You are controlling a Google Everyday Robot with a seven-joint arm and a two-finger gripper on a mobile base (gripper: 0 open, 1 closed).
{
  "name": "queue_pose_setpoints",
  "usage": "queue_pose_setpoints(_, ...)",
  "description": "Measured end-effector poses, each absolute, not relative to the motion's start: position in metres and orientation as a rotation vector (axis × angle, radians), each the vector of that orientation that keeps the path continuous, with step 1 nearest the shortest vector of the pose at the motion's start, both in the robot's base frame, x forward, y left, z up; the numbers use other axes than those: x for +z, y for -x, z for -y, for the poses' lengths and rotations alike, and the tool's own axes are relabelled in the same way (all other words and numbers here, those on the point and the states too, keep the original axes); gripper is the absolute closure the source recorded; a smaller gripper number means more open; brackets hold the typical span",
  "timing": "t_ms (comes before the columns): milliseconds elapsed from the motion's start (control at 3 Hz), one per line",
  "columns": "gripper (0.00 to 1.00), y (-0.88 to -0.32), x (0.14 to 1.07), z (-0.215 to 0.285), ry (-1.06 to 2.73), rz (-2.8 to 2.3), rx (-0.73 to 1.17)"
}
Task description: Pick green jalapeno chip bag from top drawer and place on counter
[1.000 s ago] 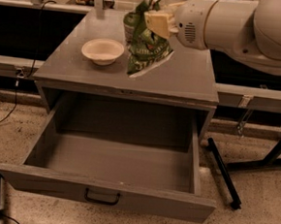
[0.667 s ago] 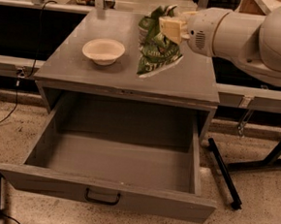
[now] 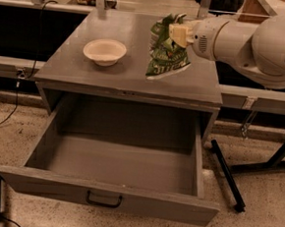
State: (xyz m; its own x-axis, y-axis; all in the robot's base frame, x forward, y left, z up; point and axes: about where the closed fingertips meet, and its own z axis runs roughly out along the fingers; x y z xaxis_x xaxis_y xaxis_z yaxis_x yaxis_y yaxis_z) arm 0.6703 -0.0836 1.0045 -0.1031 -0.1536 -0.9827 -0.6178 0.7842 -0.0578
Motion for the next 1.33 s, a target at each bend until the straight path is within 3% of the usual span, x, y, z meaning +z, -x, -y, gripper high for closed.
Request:
queue_pose_setpoints(333, 0.82, -0.6809, 0.9863, 0.0852, 0.587, -1.695, 0.435)
queue_pose_setpoints(1333, 0.12, -0.6795, 0.9893, 0.0787, 0.597, -1.689, 0.441)
